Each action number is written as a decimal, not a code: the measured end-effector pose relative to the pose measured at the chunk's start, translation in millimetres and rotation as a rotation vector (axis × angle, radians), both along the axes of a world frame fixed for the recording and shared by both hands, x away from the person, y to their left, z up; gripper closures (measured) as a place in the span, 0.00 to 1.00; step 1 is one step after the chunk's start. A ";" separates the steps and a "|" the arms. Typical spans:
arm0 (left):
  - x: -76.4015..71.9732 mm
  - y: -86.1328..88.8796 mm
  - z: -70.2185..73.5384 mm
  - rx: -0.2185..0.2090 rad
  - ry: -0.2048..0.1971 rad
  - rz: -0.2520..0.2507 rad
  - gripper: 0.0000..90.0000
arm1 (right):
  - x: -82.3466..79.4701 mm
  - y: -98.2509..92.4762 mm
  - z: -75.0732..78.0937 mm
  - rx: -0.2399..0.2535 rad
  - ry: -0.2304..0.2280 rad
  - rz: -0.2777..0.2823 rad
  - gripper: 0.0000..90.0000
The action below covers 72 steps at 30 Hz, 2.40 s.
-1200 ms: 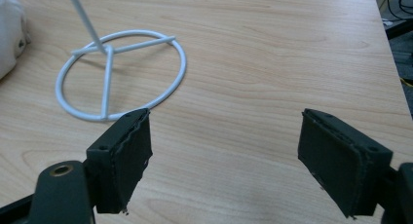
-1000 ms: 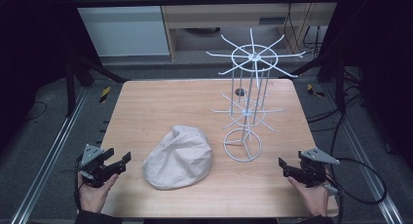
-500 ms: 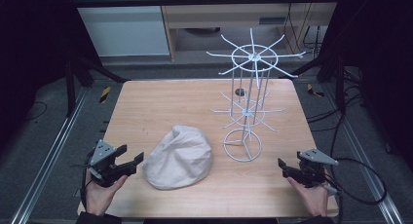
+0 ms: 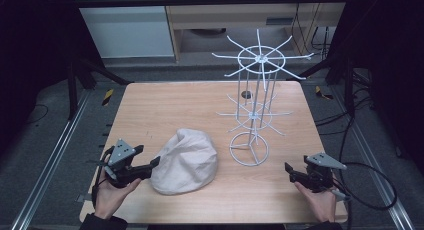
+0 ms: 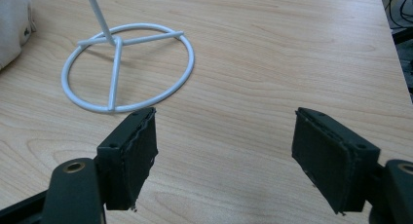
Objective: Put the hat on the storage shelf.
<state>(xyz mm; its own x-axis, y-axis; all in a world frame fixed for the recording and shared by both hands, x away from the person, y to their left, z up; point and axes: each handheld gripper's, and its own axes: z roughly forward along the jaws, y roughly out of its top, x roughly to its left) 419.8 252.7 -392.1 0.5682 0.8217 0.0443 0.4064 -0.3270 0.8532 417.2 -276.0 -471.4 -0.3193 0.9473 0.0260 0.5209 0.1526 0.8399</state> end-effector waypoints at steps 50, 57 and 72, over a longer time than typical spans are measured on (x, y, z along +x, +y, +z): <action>51.5 -50.3 -40.1 0.245 0.174 -0.139 0.63 | 1.7 1.4 -3.2 -0.024 0.010 0.030 0.30; 52.9 -52.6 -43.1 0.257 0.198 -0.135 0.82 | 1.8 2.6 -3.6 -0.020 0.019 0.032 0.30; 45.2 -37.5 -25.1 0.093 0.204 -0.140 0.98 | 2.0 1.6 -4.2 -0.031 0.014 0.033 0.30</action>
